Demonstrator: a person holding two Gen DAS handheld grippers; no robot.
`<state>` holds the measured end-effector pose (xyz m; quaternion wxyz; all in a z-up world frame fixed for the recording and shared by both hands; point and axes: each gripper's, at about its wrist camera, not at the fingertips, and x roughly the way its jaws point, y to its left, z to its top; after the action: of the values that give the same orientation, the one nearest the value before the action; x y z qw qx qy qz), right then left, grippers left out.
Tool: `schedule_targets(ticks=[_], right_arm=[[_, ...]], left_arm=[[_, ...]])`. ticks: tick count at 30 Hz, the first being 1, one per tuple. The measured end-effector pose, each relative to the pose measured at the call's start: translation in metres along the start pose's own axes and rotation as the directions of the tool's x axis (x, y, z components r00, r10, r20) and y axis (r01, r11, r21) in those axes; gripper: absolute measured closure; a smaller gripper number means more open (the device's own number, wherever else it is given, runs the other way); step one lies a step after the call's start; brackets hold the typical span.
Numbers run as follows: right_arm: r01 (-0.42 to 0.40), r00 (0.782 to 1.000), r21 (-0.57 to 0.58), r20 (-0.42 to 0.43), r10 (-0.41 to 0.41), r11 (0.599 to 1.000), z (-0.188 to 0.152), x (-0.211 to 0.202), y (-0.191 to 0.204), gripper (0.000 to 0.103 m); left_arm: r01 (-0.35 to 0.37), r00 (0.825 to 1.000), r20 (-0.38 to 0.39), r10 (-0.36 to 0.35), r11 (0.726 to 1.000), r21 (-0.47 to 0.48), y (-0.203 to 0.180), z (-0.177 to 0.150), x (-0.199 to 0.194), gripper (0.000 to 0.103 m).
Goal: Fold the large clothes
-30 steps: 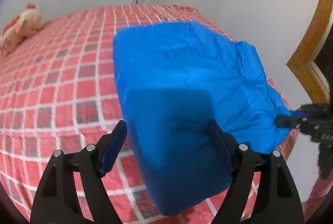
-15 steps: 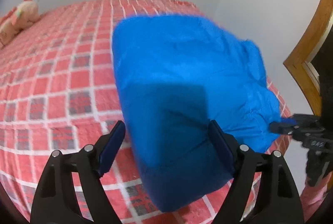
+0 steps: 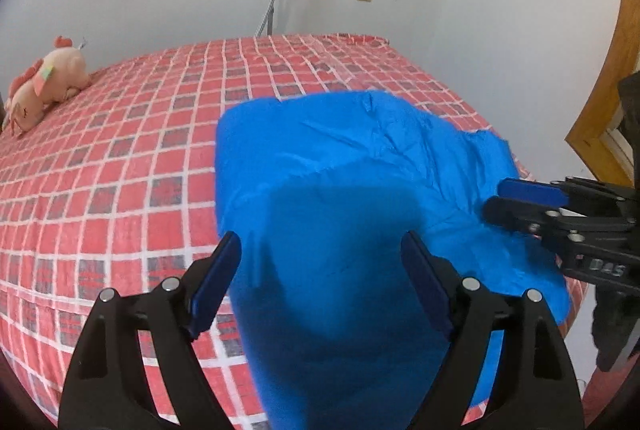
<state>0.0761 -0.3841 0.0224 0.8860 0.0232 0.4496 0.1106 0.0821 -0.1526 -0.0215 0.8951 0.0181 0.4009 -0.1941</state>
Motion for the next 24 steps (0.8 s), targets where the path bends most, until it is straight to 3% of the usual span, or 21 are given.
schedule_targets(ticks=[4,24], right_arm=[[0.020,1.000,0.017,-0.001,-0.020,1.000,-0.009,0.012,-0.007,0.066],[0.021,0.998,0.065,0.061,-0.025,0.998,-0.029,0.043,-0.017,0.068]], left_arm=[[0.002,1.000,-0.003,-0.002,1.000,-0.007,0.003,-0.004,0.014,0.015],[-0.012,0.999,-0.032,0.012,1.000,-0.003,0.001,-0.007,0.035,0.015]])
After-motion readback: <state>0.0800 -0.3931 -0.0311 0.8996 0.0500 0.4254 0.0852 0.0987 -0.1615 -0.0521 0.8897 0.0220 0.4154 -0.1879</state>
